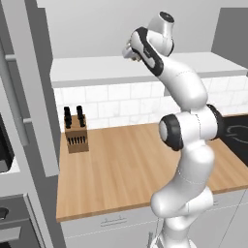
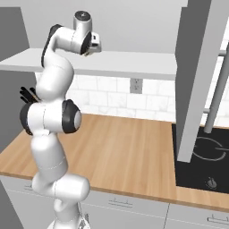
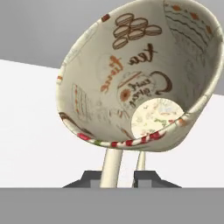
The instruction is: Gather all objects into one cabinet and sort the glasses and bowls to opposite sides.
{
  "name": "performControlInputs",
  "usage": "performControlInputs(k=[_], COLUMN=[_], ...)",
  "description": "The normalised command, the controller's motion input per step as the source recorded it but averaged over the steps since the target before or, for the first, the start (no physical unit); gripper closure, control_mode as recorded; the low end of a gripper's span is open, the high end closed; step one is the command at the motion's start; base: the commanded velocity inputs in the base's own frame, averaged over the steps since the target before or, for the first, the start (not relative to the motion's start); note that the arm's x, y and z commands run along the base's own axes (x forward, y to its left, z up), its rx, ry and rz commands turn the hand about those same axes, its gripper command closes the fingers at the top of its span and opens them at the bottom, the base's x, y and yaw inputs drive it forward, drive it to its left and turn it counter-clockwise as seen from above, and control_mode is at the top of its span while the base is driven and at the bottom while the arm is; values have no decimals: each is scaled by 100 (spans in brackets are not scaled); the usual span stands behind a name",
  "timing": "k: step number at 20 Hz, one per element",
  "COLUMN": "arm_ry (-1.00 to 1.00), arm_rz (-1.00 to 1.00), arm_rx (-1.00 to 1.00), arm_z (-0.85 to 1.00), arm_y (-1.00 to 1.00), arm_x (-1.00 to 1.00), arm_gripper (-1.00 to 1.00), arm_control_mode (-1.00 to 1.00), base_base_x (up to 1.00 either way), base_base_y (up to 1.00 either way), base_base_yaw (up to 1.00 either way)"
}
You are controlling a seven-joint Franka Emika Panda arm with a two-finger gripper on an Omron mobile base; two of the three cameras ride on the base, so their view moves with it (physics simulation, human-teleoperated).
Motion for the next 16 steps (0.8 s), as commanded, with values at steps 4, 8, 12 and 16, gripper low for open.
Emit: performControlInputs(k=[4,8,12,16], arm_ry=[0,0,0,0], arm_rz=[0,0,0,0], arm_rx=[0,1,2,3], arm_z=[-4,20,0,0], arm_y=[0,0,0,0], arm_x=[-57,-74,-94,-100], arm_gripper=[100,100,100,100], arm_control_mode=[-100,-100,-100,-100], base_base_x=[0,0,0,0], base_base_y=[0,0,0,0], base_base_yaw=[0,0,0,0])
